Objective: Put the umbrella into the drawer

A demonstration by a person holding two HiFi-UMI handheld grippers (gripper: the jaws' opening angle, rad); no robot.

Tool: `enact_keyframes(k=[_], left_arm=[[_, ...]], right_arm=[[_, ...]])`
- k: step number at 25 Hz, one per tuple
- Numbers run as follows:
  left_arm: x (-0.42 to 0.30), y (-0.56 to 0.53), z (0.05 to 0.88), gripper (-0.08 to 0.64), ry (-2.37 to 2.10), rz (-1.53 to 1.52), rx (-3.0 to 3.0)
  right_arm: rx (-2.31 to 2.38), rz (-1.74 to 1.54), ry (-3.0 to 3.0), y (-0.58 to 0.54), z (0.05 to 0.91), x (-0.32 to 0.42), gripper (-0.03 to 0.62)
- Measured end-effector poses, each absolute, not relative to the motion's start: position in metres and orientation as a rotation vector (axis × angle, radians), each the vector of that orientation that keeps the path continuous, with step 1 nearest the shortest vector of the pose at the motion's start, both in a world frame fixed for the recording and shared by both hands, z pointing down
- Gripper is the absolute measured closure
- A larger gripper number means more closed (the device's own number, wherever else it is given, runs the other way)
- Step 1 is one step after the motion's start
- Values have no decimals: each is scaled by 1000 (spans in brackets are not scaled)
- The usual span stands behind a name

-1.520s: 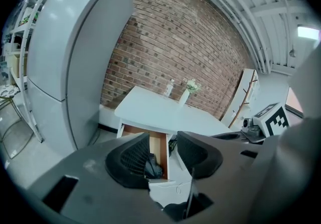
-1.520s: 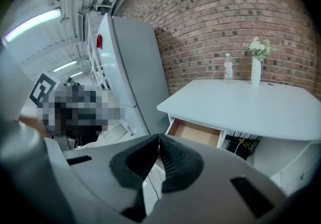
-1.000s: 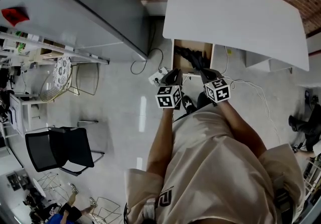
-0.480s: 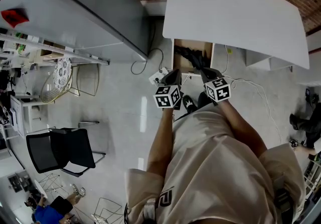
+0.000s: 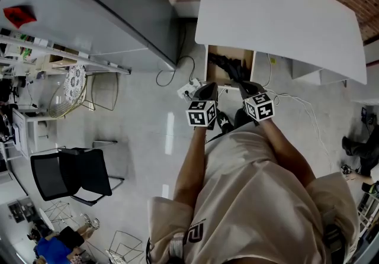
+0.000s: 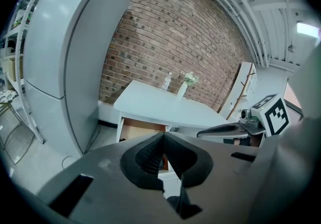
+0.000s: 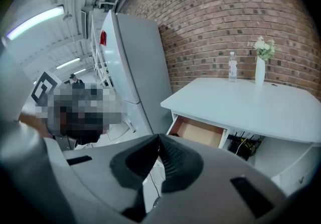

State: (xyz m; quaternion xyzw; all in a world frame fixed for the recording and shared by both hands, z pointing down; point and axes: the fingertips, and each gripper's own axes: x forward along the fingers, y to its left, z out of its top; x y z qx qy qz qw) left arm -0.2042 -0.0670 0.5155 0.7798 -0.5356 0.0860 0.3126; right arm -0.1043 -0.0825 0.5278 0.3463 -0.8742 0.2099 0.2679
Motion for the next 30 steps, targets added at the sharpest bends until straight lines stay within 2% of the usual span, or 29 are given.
enact_keyframes(k=[30], left_arm=[[-208, -67, 521, 551, -1437, 235, 2027]], right_arm=[[915, 526, -2334, -80, 531, -104, 525]])
